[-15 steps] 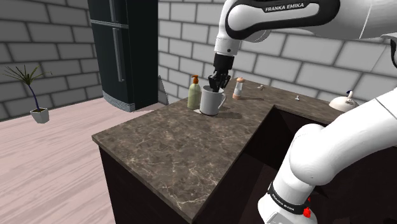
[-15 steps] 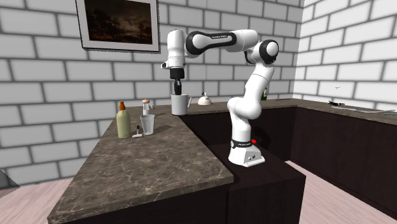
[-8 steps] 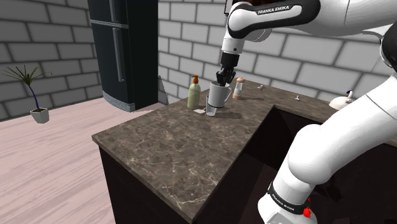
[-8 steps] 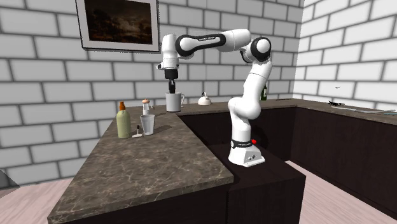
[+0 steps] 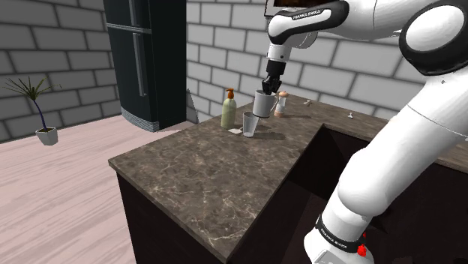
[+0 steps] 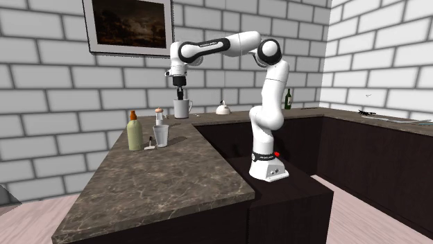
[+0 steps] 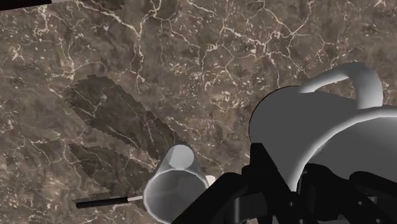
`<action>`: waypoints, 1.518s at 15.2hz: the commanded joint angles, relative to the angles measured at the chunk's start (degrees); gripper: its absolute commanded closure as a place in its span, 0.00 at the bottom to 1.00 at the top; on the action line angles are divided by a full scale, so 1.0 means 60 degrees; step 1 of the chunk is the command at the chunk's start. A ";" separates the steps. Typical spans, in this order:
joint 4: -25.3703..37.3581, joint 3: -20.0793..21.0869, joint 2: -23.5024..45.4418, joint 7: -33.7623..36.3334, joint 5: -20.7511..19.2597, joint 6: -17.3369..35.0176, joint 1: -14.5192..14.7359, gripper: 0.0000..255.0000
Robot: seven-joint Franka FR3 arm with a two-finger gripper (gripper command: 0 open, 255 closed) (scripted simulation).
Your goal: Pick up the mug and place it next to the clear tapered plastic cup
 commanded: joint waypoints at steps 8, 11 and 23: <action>0.2887 -0.1334 0.2754 -0.2322 0.0968 -0.0458 -0.0685 1.00; 0.4167 -0.1630 0.3904 -0.3092 0.1540 -0.0802 -0.1142 1.00; 0.6225 -0.1775 0.6253 -0.4349 0.2724 -0.0923 -0.2387 1.00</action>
